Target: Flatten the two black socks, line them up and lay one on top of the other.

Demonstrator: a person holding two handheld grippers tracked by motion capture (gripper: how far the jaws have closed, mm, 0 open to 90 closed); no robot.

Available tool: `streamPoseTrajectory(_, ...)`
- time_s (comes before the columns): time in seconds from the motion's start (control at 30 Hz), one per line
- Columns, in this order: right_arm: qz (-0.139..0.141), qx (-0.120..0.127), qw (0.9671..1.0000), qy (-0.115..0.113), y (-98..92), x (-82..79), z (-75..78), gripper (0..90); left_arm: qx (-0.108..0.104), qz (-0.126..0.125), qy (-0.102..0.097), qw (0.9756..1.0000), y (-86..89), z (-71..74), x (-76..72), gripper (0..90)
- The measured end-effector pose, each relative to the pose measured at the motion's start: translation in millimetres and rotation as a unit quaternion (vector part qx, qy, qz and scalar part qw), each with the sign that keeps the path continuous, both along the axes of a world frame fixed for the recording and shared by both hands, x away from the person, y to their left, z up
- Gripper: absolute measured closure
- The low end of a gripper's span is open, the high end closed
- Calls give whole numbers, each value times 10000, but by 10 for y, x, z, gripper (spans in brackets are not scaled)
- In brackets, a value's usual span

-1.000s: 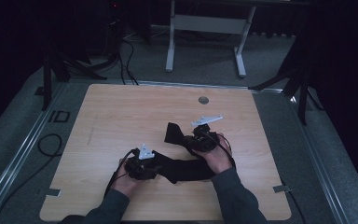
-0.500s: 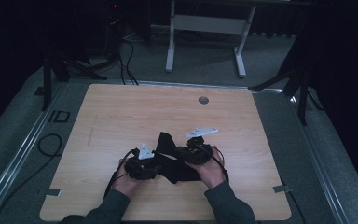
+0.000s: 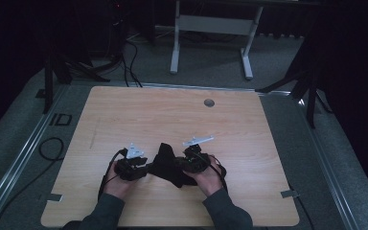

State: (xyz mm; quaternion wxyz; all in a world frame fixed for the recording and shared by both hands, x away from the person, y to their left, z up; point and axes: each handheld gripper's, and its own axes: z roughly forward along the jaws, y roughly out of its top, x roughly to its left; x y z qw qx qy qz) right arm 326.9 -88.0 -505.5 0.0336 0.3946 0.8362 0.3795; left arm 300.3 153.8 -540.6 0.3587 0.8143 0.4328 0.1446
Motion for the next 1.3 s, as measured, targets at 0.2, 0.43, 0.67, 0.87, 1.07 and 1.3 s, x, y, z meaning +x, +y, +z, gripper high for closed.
streamPoseTrajectory(0.2, 78, -60, 9998, 170, 113, -8, -102, 832, 132, 64, 17, 9999, -2, -8, 2, 763)
streamPoseTrajectory(0.43, 92, -117, 9995, 289, 212, -28, -174, 831, -1, 171, -20, 9999, 40, 18, 0, 770)
streamPoseTrajectory(0.67, 75, -173, 9992, 339, 244, -35, -215, 831, -72, -9, -53, 10000, -4, 24, -20, 778)
streamPoseTrajectory(0.87, 68, -185, 9991, 366, 262, -43, -238, 830, -23, -128, -77, 9999, -62, 11, -26, 781)
streamPoseTrajectory(1.07, 103, -212, 9990, 373, 283, -56, -264, 827, -15, -89, -69, 9999, -95, -28, -5, 781)
streamPoseTrajectory(1.3, 199, -293, 9986, 395, 303, -66, -307, 827, 121, -75, -26, 9999, -166, -88, 23, 779)
